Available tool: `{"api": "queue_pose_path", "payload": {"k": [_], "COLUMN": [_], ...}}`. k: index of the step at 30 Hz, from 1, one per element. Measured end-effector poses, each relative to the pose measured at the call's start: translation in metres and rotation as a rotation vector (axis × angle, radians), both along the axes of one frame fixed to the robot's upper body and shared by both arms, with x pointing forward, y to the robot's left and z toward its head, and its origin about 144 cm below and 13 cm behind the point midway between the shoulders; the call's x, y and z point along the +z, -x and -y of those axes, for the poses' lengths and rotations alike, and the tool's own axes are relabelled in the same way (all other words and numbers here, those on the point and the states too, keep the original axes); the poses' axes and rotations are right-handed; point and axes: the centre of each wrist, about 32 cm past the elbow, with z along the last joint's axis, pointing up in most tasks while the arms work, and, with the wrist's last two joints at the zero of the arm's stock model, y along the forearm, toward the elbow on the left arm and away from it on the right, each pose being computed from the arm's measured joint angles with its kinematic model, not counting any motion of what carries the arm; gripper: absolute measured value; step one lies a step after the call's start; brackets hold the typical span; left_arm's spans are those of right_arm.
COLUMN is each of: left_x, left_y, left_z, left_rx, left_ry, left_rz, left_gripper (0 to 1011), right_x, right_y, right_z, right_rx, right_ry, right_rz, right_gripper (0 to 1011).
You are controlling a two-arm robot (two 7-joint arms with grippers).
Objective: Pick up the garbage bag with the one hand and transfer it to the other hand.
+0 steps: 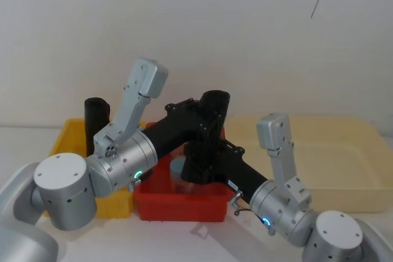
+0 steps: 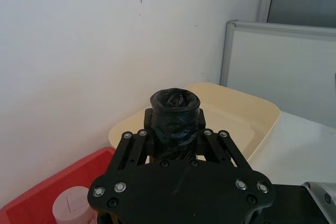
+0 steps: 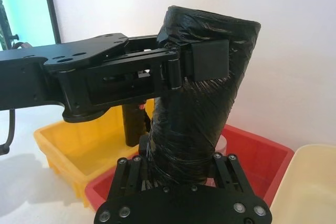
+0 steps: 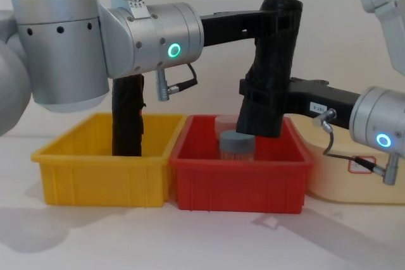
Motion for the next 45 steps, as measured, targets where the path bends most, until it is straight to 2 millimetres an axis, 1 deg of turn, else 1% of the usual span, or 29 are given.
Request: {"api": "queue_pose_path", "payload": {"k": [4,7,8,10,11,13,15,17,18,19,20,25,27,34,45], "left_x": [0.000,0.000,0.000,0.000,0.000,0.000,0.000,0.000,0.000,0.000,0.000,0.000,0.000,0.000,0.000], "left_y": [0.000,0.000,0.000,0.000,0.000,0.000,0.000,0.000,0.000,0.000,0.000,0.000,0.000,0.000,0.000], "left_z": [0.000,0.000,0.000,0.000,0.000,0.000,0.000,0.000,0.000,0.000,0.000,0.000,0.000,0.000,0.000], "left_rx": [0.000,0.000,0.000,0.000,0.000,0.000,0.000,0.000,0.000,0.000,0.000,0.000,0.000,0.000,0.000], "left_ry": [0.000,0.000,0.000,0.000,0.000,0.000,0.000,0.000,0.000,0.000,0.000,0.000,0.000,0.000,0.000], "left_rz": [0.000,0.000,0.000,0.000,0.000,0.000,0.000,0.000,0.000,0.000,0.000,0.000,0.000,0.000,0.000], "left_gripper": [386,452,492,528,586,623,696,750,750,814,851,980,1001,1001,1001], "right_x": [0.000,-0.001,-0.001,-0.001,-0.001,-0.001,-0.001,-0.001,-0.001,-0.001,-0.001,-0.002,-0.002,-0.002,0.000], "right_y": [0.000,0.000,0.000,0.000,0.000,0.000,0.000,0.000,0.000,0.000,0.000,0.000,0.000,0.000,0.000], "right_z": [0.000,0.000,0.000,0.000,0.000,0.000,0.000,0.000,0.001,0.001,0.001,0.004,0.005,0.012,0.029], "right_rx": [-0.003,-0.006,-0.007,-0.009,-0.011,-0.013,-0.016,-0.019,-0.024,-0.025,-0.028,-0.053,-0.062,-0.113,-0.226], "right_ry": [0.003,0.006,0.007,0.008,0.009,0.009,0.009,0.009,0.006,0.005,0.004,-0.014,-0.020,-0.055,-0.132], "right_rz": [-0.001,-0.004,-0.003,-0.003,-0.003,-0.003,-0.003,-0.003,-0.003,-0.004,-0.004,-0.013,-0.017,-0.035,-0.072], "right_gripper": [565,563,562,561,560,560,560,560,560,560,560,560,560,560,560]}}
